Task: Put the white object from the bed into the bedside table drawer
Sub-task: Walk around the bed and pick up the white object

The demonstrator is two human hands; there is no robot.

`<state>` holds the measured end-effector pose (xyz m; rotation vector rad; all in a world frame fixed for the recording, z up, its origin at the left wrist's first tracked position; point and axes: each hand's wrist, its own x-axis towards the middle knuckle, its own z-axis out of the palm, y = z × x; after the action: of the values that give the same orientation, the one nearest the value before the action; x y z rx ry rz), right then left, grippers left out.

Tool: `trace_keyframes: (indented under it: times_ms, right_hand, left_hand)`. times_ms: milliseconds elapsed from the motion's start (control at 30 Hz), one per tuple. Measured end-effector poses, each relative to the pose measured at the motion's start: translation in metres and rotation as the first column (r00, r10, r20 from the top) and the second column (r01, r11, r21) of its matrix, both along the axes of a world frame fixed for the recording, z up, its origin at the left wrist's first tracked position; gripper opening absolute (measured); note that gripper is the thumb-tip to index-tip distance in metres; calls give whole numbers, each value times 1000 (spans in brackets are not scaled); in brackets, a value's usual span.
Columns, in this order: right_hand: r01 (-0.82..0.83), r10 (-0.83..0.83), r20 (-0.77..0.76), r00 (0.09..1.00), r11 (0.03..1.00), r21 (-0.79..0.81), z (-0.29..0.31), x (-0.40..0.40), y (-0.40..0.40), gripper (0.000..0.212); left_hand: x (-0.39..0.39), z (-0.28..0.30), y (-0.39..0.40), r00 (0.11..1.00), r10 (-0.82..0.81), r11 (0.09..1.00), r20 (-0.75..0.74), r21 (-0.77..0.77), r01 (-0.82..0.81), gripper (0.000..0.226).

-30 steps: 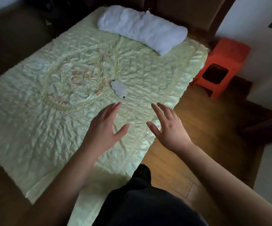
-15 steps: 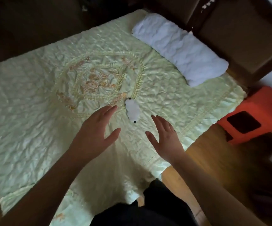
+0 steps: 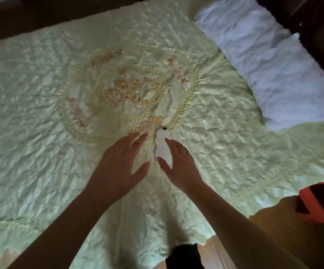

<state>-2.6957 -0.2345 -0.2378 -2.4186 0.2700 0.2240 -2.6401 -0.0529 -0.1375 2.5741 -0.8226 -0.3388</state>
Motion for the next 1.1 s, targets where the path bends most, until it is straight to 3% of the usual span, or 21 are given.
trace_keyframes:
  times_ms: [233, 467, 600, 667, 767, 933, 1033, 1100]
  right_hand:
    - [8, -1, -166, 986, 999, 39, -101, 38, -32, 69]
    - [373, -232, -456, 859, 894, 249, -190, 71, -25, 79]
    - [575, -393, -609, 688, 808, 129, -223, 91, -16, 93]
    - [569, -446, -638, 627, 822, -16, -235, 96, -15, 96]
    - [580, -495, -629, 599, 810, -86, -247, 96, -14, 79]
    - [691, -414, -597, 687, 625, 362, -231, 84, -7, 46]
    - [708, -348, -622, 702, 440, 553, -192, 77, -3, 27]
    - [659, -255, -607, 752, 310, 686, -158, 68, -4, 26]
  left_hand:
    - [21, -89, -22, 993, 112, 994, -42, 27, -110, 66]
    - [31, -129, -17, 979, 190, 982, -68, 27, -189, 64]
    - [41, -136, -7, 972, 224, 974, -68, 60, -220, 65]
    - [45, -140, -4, 973, 221, 974, -71, 72, -216, 65]
    - [45, -143, 3, 969, 233, 971, -78, 80, -227, 64]
    - [35, -138, 12, 962, 263, 963, -77, 81, -257, 64]
    - [28, -130, 14, 956, 280, 959, -84, 74, -274, 64]
    - [20, -121, 14, 951, 289, 957, -112, 69, -283, 64]
